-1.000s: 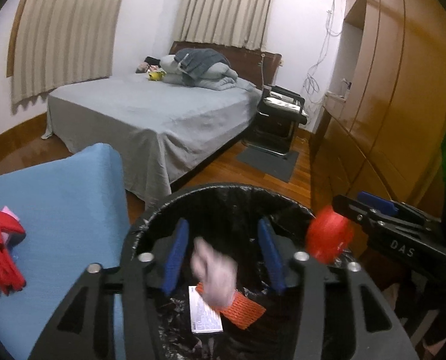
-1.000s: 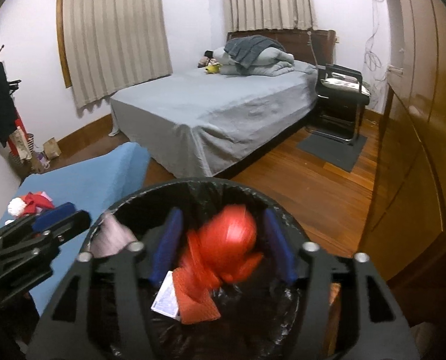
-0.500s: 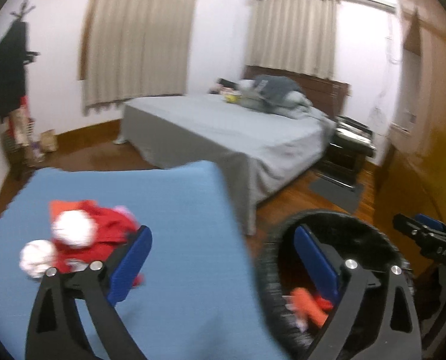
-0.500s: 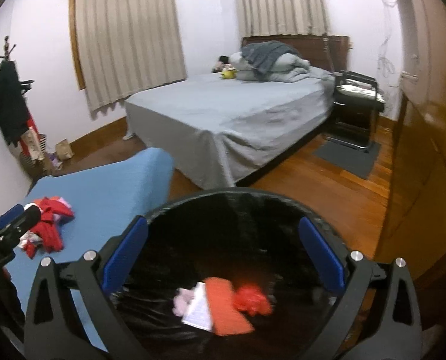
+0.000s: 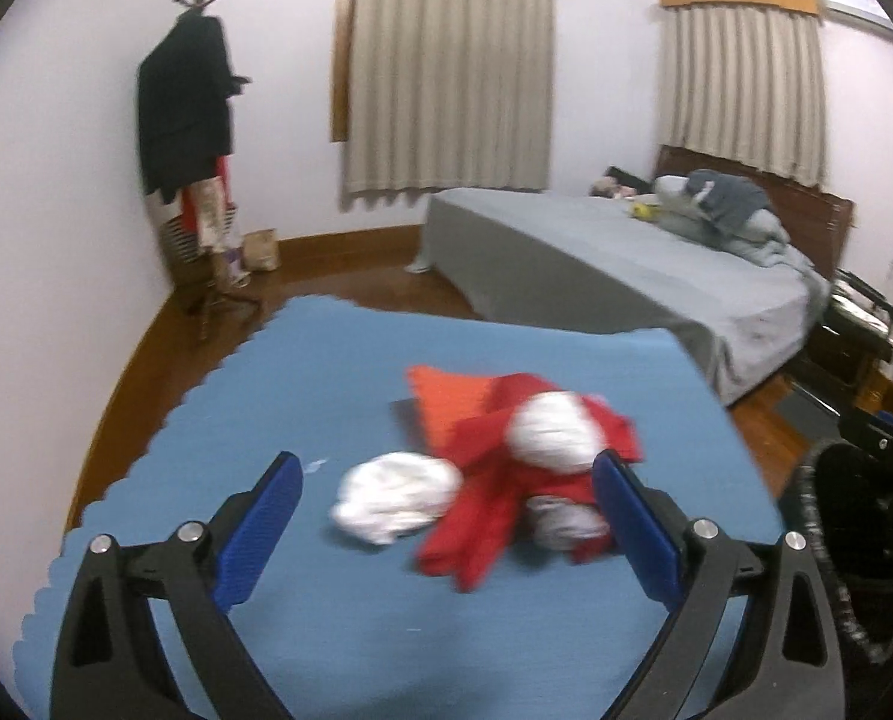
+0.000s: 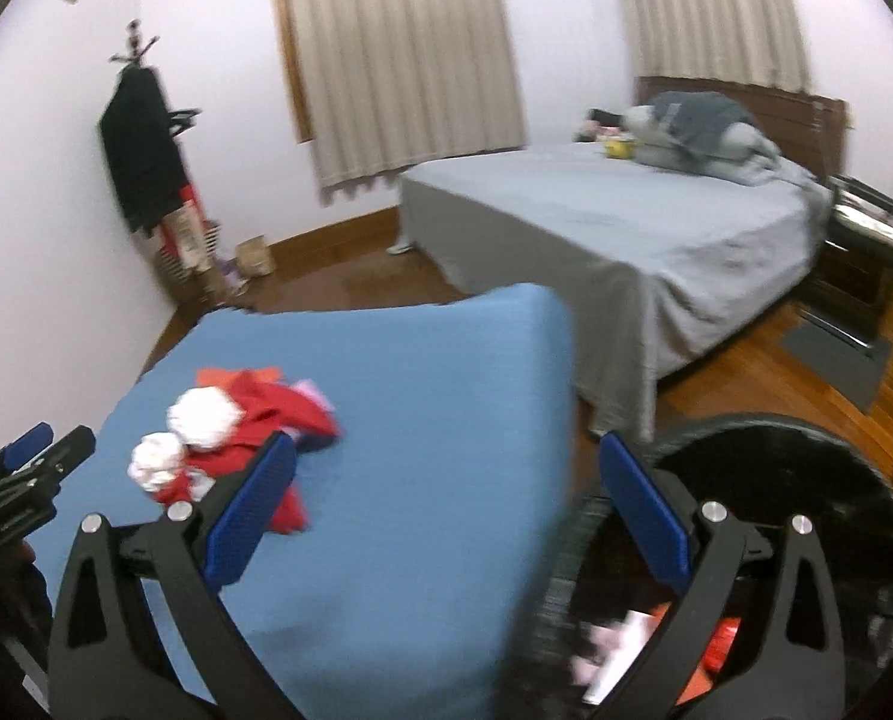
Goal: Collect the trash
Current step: 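Grasp the white cloth with the left tool while the right tool grasps the white pompom garment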
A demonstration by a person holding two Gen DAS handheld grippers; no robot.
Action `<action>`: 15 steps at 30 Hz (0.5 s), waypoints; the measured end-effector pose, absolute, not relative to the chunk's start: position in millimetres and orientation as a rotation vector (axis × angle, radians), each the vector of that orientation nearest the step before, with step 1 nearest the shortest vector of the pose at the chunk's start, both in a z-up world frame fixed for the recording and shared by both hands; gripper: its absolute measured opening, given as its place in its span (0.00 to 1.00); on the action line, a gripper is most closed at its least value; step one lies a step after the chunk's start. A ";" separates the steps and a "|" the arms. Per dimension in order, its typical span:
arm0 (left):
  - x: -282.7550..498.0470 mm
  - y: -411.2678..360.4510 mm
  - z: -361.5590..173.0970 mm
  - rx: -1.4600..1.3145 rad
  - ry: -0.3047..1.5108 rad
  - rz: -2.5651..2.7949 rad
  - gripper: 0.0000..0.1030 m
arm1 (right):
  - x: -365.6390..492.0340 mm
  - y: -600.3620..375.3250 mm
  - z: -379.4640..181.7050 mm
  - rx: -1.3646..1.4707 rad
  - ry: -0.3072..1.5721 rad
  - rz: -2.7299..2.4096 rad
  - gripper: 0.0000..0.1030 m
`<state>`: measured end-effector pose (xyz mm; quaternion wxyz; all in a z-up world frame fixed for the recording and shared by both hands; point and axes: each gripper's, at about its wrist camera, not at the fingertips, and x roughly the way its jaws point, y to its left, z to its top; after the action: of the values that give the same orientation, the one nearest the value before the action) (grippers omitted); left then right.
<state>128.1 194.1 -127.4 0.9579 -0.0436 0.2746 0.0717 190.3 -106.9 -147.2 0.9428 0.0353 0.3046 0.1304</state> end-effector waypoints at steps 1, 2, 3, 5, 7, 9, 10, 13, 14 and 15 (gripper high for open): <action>127.6 203.7 -130.7 -0.098 0.562 0.160 0.92 | 194.3 -94.5 -147.9 0.066 0.621 0.285 0.95; 126.4 208.5 -133.4 -0.103 0.566 0.172 0.92 | 196.6 -84.5 -149.9 0.061 0.622 0.300 0.95; 127.7 216.6 -135.7 -0.108 0.570 0.183 0.92 | 200.3 -72.2 -151.7 0.056 0.624 0.319 0.95; 129.9 231.8 -142.8 -0.115 0.578 0.202 0.92 | 206.0 -53.0 -155.0 0.048 0.629 0.349 0.95; 134.2 242.7 -147.6 -0.125 0.585 0.214 0.92 | 213.6 -31.5 -159.4 0.038 0.636 0.378 0.95; 137.2 249.9 -152.1 -0.131 0.588 0.225 0.92 | 218.1 -15.8 -162.7 0.028 0.638 0.400 0.95; 139.5 255.5 -155.4 -0.137 0.591 0.230 0.92 | 220.6 -8.1 -164.5 0.020 0.639 0.411 0.95; 144.4 267.7 -163.5 -0.153 0.597 0.240 0.91 | 227.6 10.3 -168.6 0.011 0.640 0.431 0.95; 144.9 270.2 -165.9 -0.156 0.599 0.242 0.91 | 229.7 14.1 -169.5 0.010 0.640 0.435 0.95; 147.2 272.3 -167.4 -0.158 0.601 0.243 0.91 | 232.0 19.0 -170.5 0.007 0.639 0.440 0.95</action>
<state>147.2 272.3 -167.4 0.9449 -0.0777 0.2948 0.1195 232.0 19.0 -170.5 0.9257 0.0034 0.3114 0.2145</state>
